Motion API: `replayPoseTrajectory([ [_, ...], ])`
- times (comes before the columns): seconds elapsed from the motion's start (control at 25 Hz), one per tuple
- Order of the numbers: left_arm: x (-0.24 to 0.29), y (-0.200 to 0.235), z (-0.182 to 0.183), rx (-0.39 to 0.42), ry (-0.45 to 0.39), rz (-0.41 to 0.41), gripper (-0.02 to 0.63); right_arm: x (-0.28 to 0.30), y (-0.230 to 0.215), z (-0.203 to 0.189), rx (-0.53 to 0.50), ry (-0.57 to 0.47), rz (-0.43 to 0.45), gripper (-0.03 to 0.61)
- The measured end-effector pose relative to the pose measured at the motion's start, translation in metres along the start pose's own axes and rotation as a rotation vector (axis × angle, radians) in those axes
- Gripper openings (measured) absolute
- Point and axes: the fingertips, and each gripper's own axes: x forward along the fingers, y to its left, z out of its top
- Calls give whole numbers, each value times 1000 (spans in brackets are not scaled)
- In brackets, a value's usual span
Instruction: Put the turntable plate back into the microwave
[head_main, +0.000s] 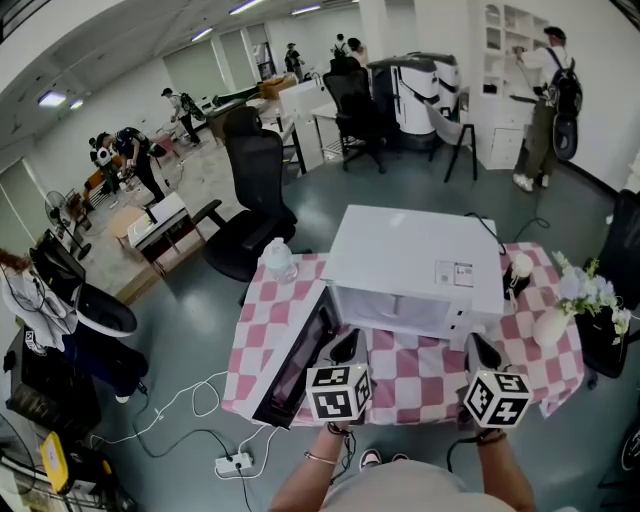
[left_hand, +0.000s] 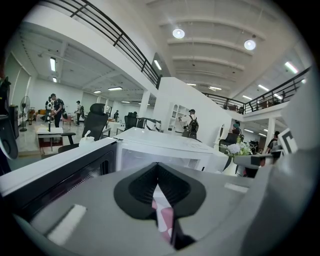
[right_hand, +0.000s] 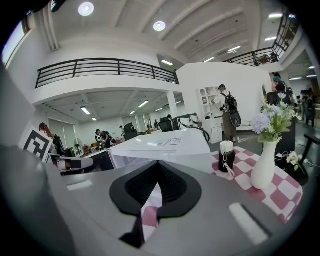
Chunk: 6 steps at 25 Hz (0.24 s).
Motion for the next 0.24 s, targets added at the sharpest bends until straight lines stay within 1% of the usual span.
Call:
replayPoseTrajectory([
  [0.24,-2,4,1,-9,1,3,-2,-3,-2,2,-2,4,-10,9],
])
